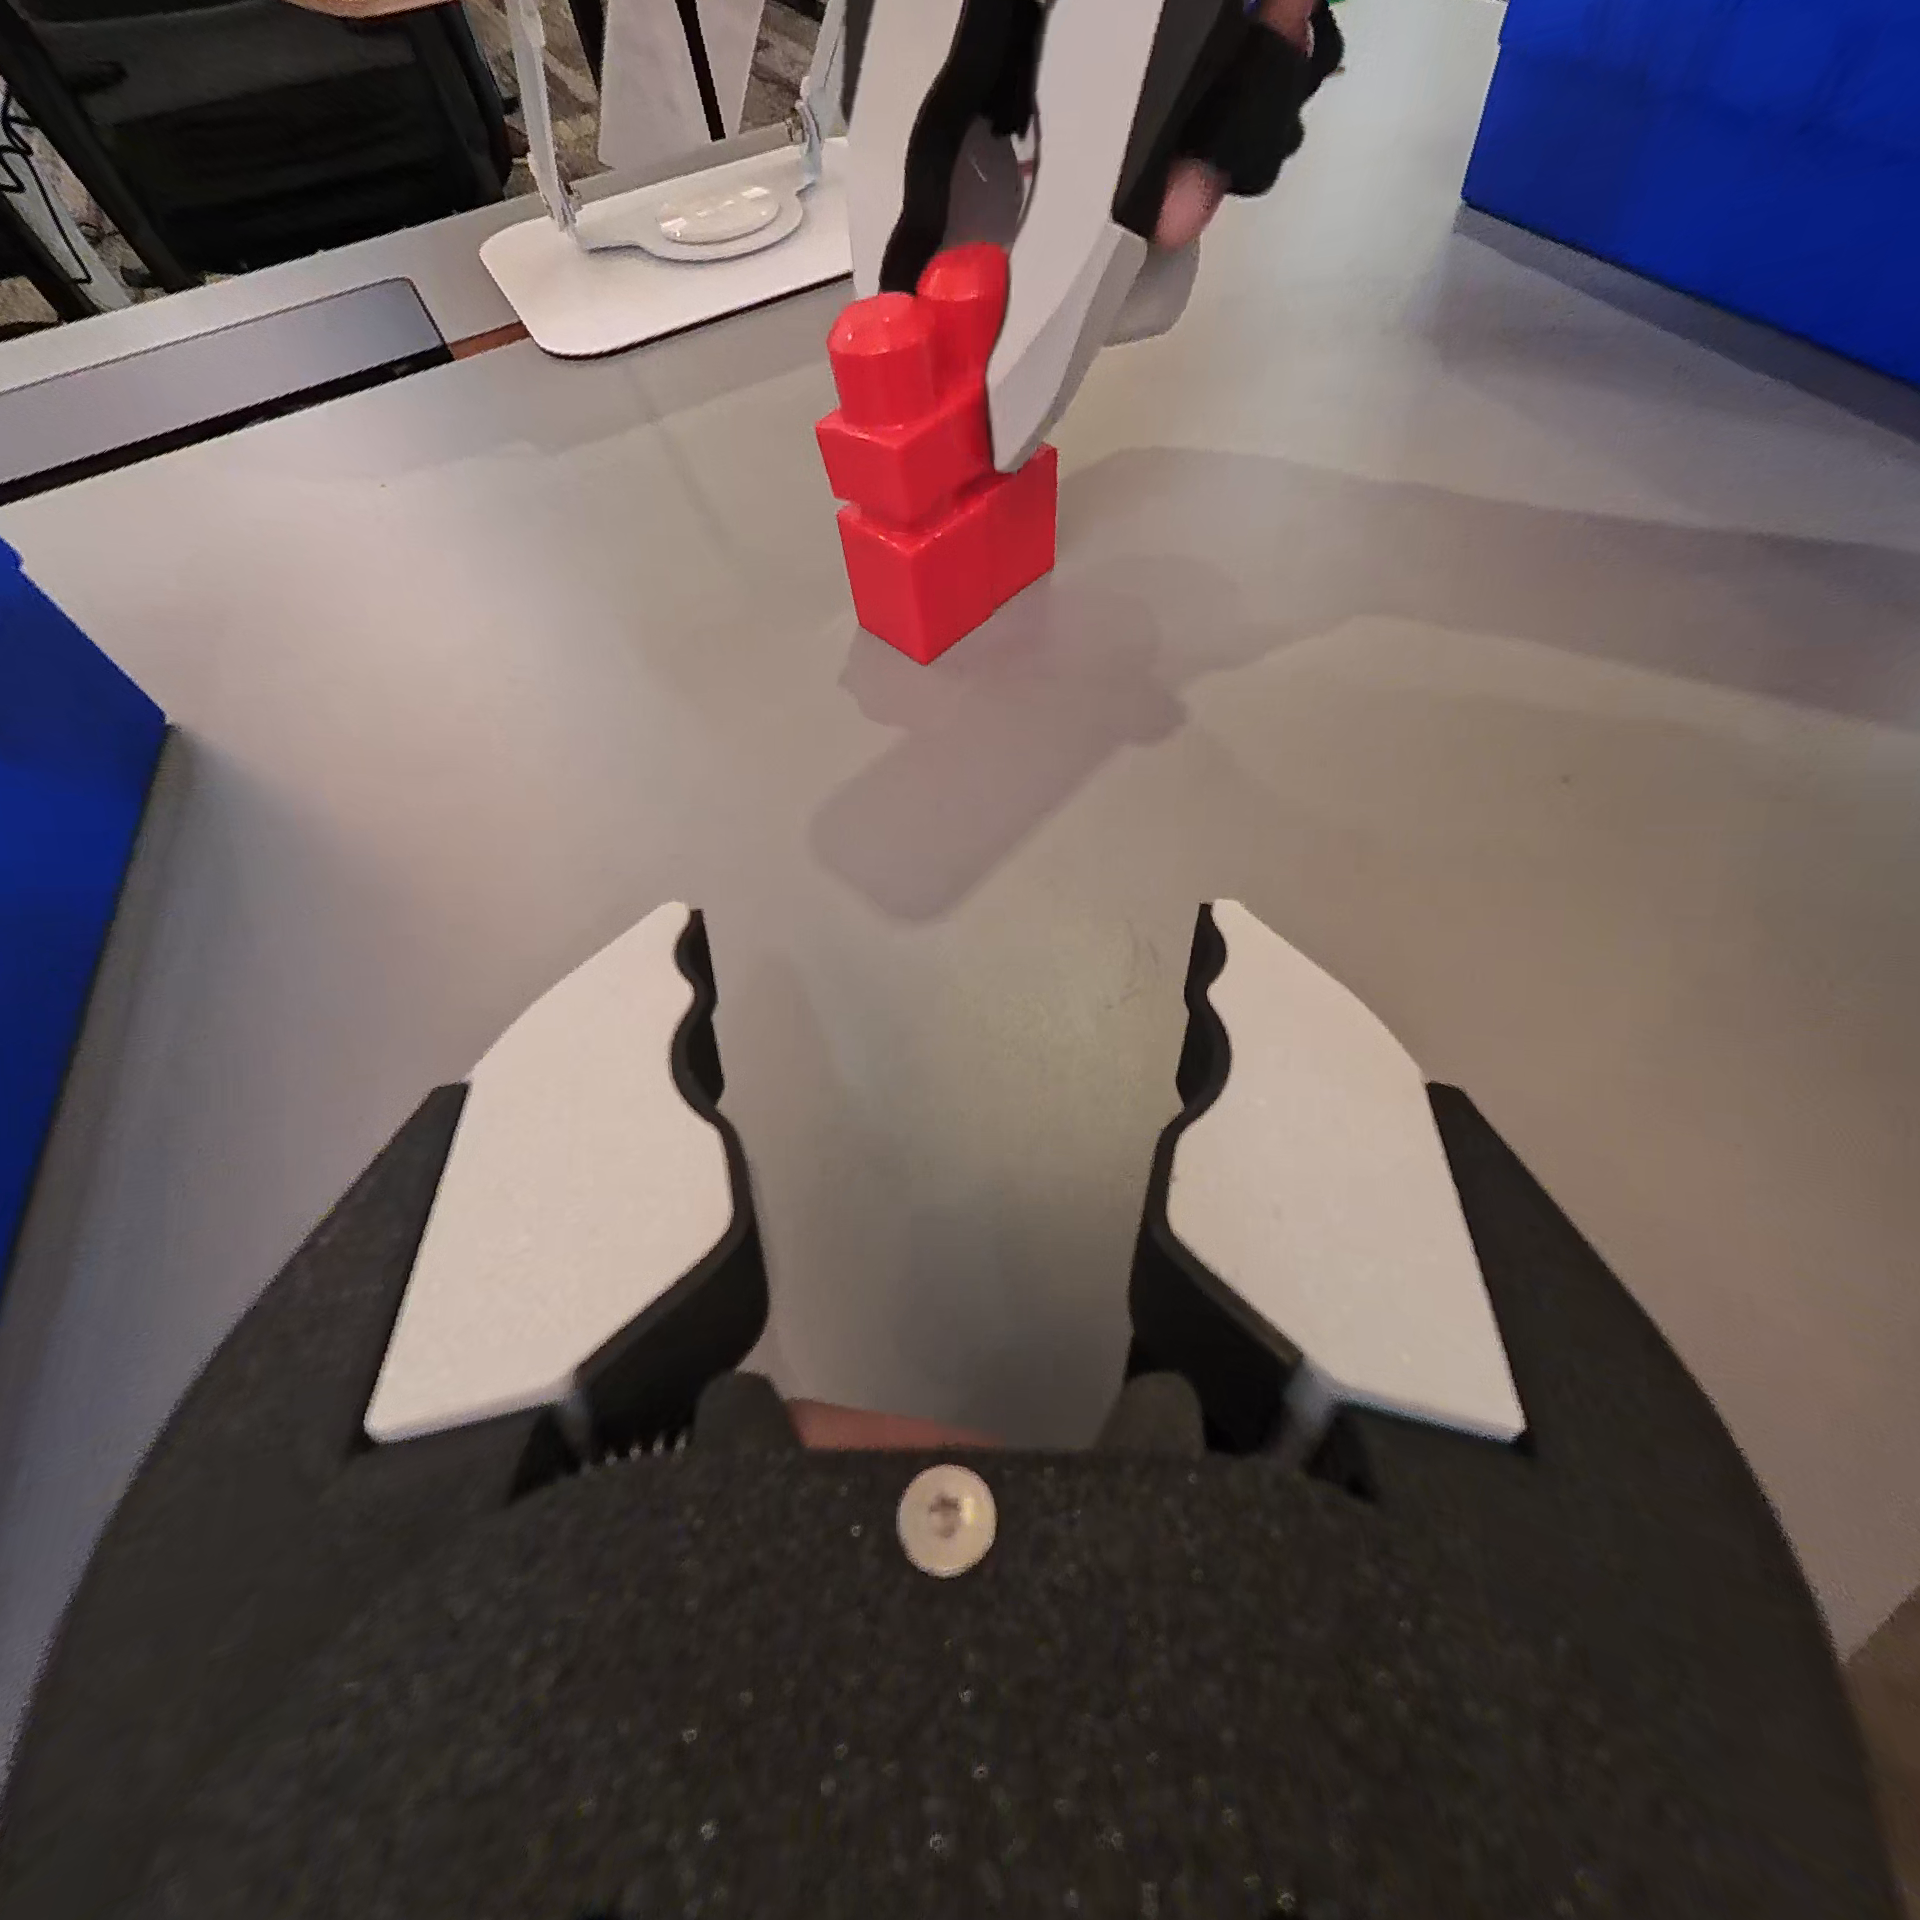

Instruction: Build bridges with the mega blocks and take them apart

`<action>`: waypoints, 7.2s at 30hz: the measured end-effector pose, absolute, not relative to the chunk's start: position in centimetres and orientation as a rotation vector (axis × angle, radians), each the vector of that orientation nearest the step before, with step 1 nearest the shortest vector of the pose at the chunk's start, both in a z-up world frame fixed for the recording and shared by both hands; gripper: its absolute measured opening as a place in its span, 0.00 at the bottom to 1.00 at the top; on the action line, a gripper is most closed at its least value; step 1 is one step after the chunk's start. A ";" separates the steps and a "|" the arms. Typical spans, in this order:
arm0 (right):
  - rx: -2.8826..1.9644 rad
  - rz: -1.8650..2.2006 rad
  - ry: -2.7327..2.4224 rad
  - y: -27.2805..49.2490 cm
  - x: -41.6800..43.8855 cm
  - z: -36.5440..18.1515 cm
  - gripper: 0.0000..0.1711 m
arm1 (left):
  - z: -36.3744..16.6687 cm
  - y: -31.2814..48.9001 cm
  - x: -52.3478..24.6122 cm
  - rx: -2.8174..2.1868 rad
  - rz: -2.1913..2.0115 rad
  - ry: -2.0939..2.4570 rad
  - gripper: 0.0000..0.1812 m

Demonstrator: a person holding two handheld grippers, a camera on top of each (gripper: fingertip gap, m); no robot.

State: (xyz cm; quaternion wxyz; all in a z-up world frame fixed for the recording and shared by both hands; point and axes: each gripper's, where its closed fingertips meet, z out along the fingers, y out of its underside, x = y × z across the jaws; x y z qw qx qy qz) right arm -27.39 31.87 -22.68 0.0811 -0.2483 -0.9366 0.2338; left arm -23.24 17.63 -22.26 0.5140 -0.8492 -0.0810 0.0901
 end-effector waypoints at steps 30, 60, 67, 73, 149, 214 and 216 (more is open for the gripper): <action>-0.886 0.907 -2.085 32.0 -14.7 -12.6 0.36 | -26.4 31.8 -27.9 -2.305 -0.184 0.357 0.55; -0.962 0.962 -2.086 32.5 -14.1 -14.1 0.32 | -26.4 33.9 -26.4 -2.285 -0.218 0.496 0.33; -1.067 0.904 -2.054 33.6 -15.2 -16.3 0.33 | -26.2 33.4 -26.3 -2.265 -0.176 0.527 0.33; -1.110 0.911 -2.003 33.5 -16.0 -17.0 0.33 | -23.9 33.0 -25.7 -2.160 -0.254 0.476 0.33; -0.880 0.145 -2.816 32.0 -26.3 -22.1 0.33 | -20.0 18.4 -19.8 -1.896 -0.028 0.082 0.37; -1.472 2.327 -1.312 28.7 -13.9 -9.2 0.22 | -12.1 23.5 -16.9 -1.728 0.128 0.728 0.26; -1.483 2.332 -1.338 28.2 -13.9 -9.1 0.22 | -11.1 23.9 -16.7 -1.665 0.196 0.804 0.18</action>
